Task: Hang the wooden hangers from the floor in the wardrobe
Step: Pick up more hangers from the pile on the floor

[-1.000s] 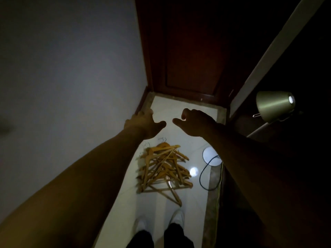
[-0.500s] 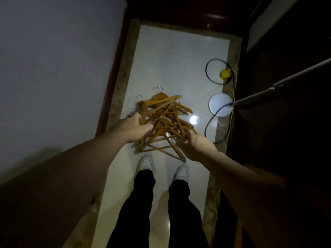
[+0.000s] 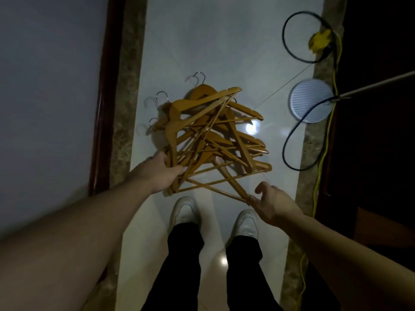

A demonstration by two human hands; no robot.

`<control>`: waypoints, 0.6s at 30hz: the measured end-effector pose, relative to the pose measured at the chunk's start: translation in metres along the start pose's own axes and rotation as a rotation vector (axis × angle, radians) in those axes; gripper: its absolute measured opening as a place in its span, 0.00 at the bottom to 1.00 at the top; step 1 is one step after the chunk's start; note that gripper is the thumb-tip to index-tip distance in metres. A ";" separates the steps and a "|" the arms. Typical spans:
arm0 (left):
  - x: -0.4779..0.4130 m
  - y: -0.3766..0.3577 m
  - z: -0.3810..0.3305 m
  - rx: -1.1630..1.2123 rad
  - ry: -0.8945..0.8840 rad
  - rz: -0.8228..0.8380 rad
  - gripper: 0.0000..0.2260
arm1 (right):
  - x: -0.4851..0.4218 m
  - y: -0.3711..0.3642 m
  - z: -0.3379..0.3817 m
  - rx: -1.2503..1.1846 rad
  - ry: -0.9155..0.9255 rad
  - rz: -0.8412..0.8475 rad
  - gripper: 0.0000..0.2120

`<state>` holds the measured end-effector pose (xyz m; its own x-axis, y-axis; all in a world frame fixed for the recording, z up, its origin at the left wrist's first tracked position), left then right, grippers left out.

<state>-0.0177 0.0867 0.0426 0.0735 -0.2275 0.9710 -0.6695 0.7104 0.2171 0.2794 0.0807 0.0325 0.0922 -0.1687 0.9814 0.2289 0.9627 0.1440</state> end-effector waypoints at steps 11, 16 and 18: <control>-0.159 0.008 0.023 -0.031 0.073 -0.134 0.34 | -0.175 0.036 0.062 -0.052 0.172 -0.051 0.23; -0.217 0.007 0.027 0.079 0.114 -0.255 0.37 | -0.231 0.050 0.061 -0.101 0.189 -0.084 0.19; -0.237 0.005 0.023 0.187 0.087 -0.275 0.39 | -0.246 0.048 0.056 -0.078 0.213 -0.095 0.19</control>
<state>-0.0558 0.1286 -0.1884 0.3277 -0.3300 0.8853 -0.7391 0.4942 0.4578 0.2132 0.1806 -0.1942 0.2671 -0.3068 0.9135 0.3199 0.9224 0.2163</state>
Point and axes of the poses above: each hand's wrist, its own x-axis away from the middle knuckle, its own y-axis out of the back of the hand, z = x × y, the point moved 5 cm from there along -x, towards the middle knuckle, and after that the axes turned 15 degrees about z, right-handed, at the moved point
